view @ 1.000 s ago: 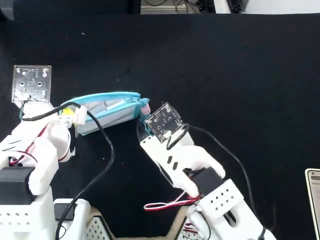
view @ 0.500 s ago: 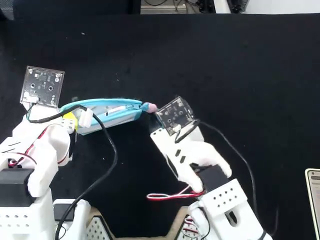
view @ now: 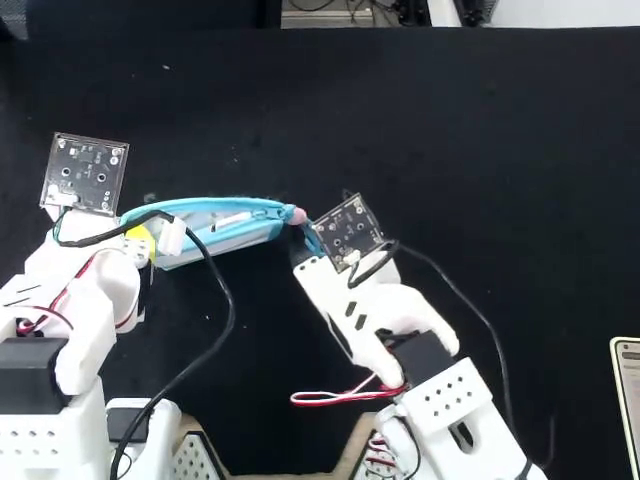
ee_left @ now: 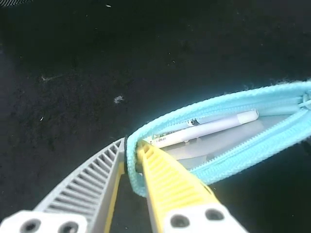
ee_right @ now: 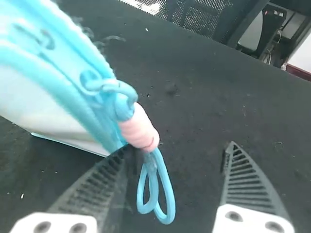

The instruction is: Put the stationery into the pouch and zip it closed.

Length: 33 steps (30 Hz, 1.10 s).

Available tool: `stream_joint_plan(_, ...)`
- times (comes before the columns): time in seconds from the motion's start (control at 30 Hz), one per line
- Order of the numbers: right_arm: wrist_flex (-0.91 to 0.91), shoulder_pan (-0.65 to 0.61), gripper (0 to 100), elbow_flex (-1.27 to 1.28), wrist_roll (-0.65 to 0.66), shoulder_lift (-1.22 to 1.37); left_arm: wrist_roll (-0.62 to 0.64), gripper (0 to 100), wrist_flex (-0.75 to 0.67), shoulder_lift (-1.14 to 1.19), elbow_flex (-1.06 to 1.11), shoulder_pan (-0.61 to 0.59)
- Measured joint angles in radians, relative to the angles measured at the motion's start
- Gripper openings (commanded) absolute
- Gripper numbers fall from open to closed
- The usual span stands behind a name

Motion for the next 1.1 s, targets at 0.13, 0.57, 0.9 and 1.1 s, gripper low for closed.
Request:
stream_joint_plan(0.13, 0.0, 0.0, 27.6, 0.0, 0.0, 0.0, 0.0, 3, 0.0, 0.0, 0.002, 0.0)
stream_joint_plan(0.57, 0.0, -0.075, 27.6, 0.0, -0.006, 0.0, 0.0, 3, 0.0, 0.0, 0.002, 0.0)
stream_joint_plan(0.9, -0.044, -0.055, 24.2, 0.0, -0.005, 0.0, -0.003, 3, 0.0, 0.0, 0.003, 0.0)
stream_joint_plan(1.1, -0.057, -0.041, 3.8, 0.0, 0.08, 0.0, -0.003, 3, 0.0, 0.0, 0.005, 0.0)
